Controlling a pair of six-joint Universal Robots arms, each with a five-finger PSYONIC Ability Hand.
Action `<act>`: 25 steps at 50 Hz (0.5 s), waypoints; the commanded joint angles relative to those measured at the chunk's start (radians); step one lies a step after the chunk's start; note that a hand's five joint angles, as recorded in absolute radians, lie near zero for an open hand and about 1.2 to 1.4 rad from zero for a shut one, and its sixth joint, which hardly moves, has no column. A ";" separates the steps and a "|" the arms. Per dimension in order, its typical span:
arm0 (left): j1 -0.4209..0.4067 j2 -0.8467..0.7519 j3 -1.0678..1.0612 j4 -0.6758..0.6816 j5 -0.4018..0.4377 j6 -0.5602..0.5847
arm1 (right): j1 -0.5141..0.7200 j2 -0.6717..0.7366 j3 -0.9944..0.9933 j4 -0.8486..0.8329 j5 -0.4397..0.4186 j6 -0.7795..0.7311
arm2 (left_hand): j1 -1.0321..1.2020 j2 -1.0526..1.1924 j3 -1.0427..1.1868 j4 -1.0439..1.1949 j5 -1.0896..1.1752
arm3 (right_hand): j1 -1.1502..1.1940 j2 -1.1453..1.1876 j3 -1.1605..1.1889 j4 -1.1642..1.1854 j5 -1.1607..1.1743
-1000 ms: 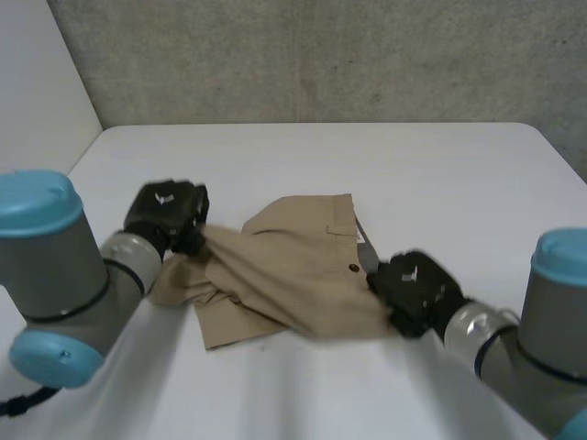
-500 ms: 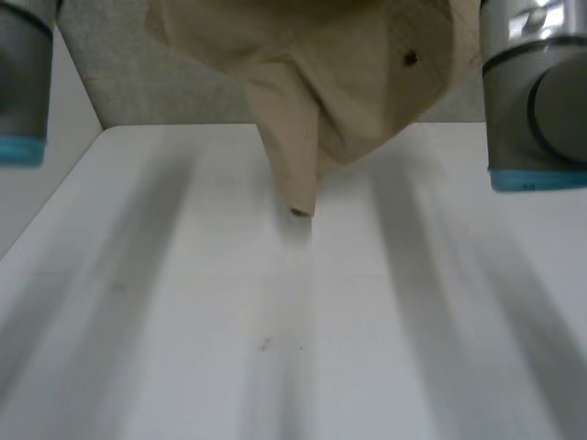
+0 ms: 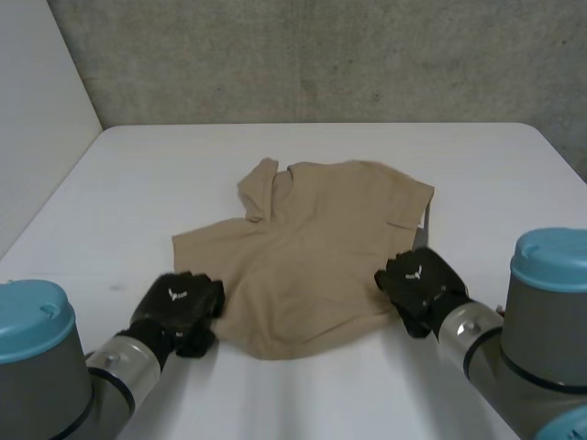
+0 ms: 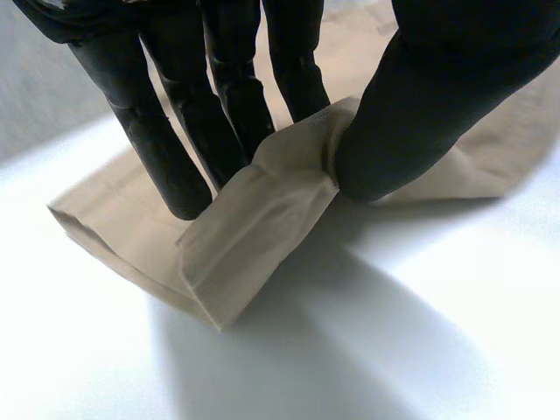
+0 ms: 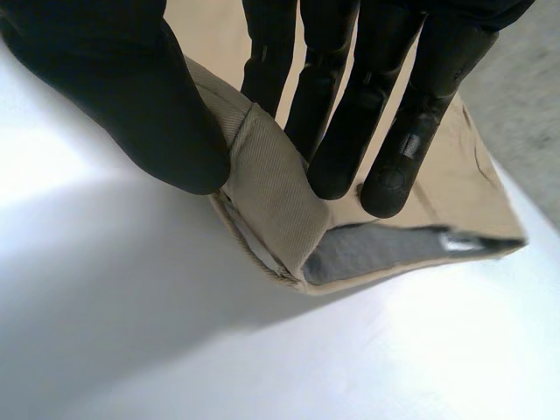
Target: Fold the shorts.
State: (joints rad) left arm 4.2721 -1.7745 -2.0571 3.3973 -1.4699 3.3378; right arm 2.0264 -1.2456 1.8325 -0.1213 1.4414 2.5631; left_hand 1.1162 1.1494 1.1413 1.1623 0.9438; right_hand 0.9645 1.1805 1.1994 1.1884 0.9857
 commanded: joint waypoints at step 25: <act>0.052 0.106 -0.031 -0.162 0.033 -0.001 | -0.132 -0.072 0.099 0.075 -0.035 -0.063 | -0.342 -0.375 -0.367 -0.388 -0.344 | 0.432 0.216 0.197 0.208 0.236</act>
State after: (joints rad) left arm 4.3237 -1.6370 -2.0765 3.2352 -1.4613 3.3378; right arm 1.8933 -1.3191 1.9313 -0.0371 1.4012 2.4935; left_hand 0.6973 0.6828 0.6872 0.6830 0.5056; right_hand 0.9645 1.1805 1.1994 1.1884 0.9858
